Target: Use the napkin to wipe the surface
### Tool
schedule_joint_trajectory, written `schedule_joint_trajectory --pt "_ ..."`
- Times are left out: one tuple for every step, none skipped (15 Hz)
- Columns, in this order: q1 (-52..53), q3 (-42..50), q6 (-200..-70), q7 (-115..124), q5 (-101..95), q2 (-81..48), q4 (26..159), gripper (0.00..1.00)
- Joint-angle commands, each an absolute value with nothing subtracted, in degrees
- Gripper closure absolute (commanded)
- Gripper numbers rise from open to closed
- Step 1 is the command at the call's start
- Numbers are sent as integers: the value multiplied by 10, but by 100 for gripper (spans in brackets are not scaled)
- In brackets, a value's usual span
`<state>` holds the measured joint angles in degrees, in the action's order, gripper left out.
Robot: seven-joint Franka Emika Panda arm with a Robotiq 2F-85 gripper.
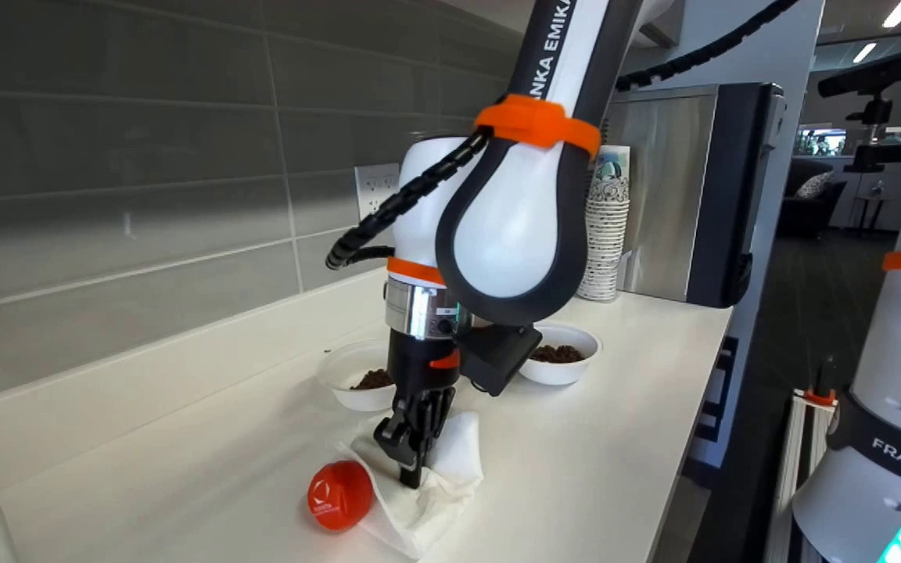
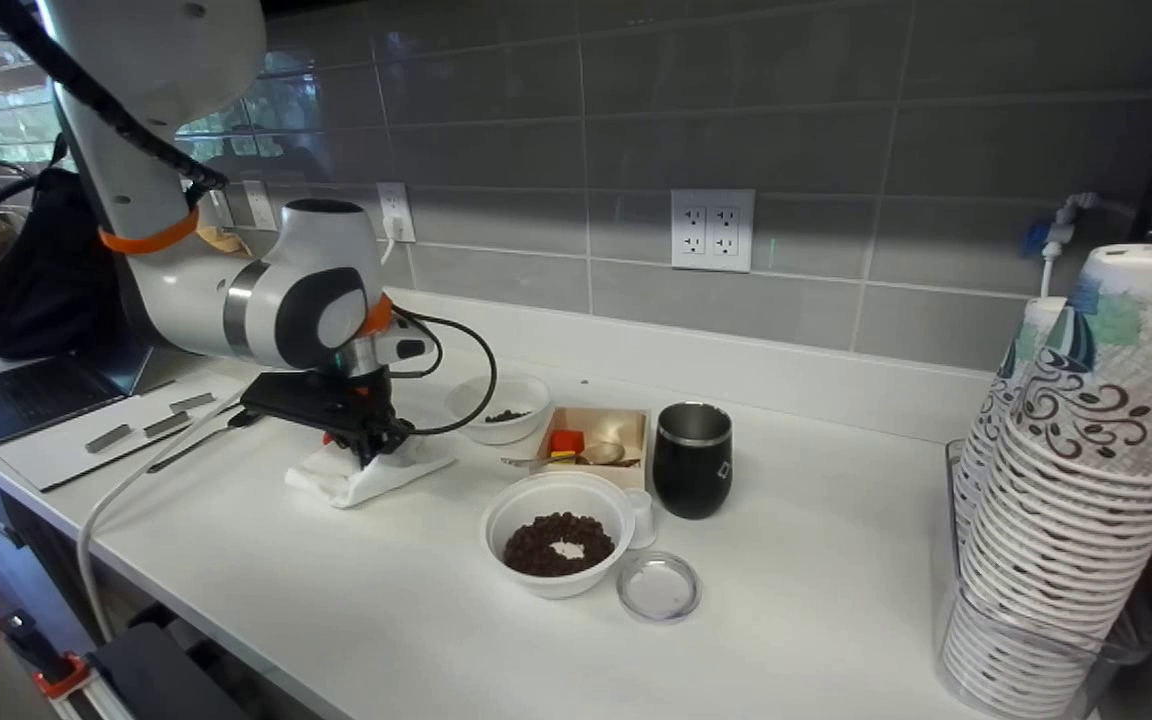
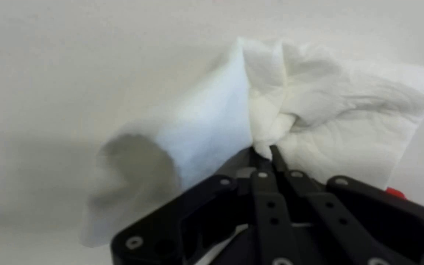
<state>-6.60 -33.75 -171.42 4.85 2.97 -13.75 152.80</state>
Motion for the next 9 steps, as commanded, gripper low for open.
schedule_joint_trajectory --pt "-107 -366 -1584 41 62 -109 1526 99" --pt "-58 -316 -1555 31 97 -83 1532 99" --pt "-41 -290 -1524 50 94 -64 1536 99" --pt "-20 -253 -1496 69 77 -50 1540 99" --pt "3 -216 -1467 97 47 -36 1544 99" --pt "20 -181 -1461 128 4 -32 1548 99" --pt "32 -156 -1459 146 -29 -33 1547 99" --pt "40 -135 -1464 161 -59 -36 1547 99" --pt "47 -117 -1468 179 -90 -36 1548 99"
